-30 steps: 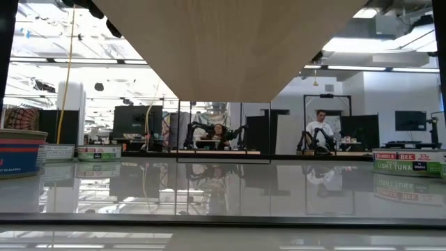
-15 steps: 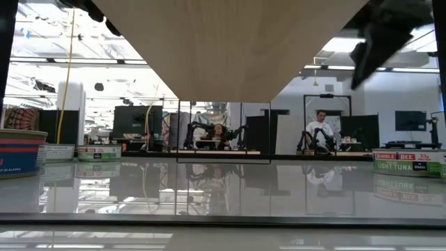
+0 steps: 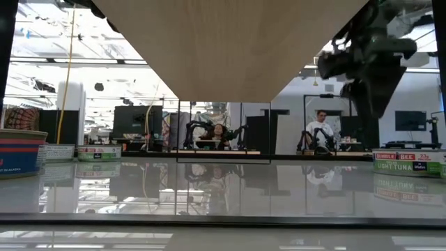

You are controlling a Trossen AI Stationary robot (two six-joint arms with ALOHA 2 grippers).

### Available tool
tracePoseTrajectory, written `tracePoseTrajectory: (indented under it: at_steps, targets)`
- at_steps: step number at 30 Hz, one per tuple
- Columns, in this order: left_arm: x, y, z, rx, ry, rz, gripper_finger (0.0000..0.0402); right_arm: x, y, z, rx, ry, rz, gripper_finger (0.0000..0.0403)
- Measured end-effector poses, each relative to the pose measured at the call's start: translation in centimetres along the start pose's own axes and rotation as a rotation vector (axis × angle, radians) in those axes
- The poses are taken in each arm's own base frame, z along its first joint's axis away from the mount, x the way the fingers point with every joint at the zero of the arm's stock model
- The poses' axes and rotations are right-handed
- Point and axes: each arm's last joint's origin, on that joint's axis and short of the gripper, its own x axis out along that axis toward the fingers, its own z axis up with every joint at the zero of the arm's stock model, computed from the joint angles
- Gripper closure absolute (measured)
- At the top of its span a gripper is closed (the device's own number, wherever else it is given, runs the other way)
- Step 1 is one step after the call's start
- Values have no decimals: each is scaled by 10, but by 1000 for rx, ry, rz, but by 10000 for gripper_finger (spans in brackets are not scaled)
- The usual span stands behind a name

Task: Stack canned seafood by type on shelf
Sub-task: Put the green tuna can on the shelf

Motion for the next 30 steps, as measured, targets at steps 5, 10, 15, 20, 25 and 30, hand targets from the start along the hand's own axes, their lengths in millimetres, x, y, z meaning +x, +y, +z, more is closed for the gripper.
tracePoseTrajectory:
  at_steps: [5,10,15,20,25,30]
  targets:
    - [-1,-4,-4,-17,34,-64,86,19,-2,6,-55,77,19,139]
    - [-10,-11,-2,-17,24,-92,86,33,-9,-5,-30,63,82,162]
    - [-14,-12,-1,13,8,-43,86,37,-13,-15,-18,11,85,195]
    - [-15,-11,0,10,0,-26,86,45,-14,-20,-5,22,84,239]
    - [-17,-9,1,5,-8,-16,86,48,-18,-18,19,39,81,304]
    - [-19,-9,2,-9,-8,-38,86,48,-27,-17,61,41,81,380]
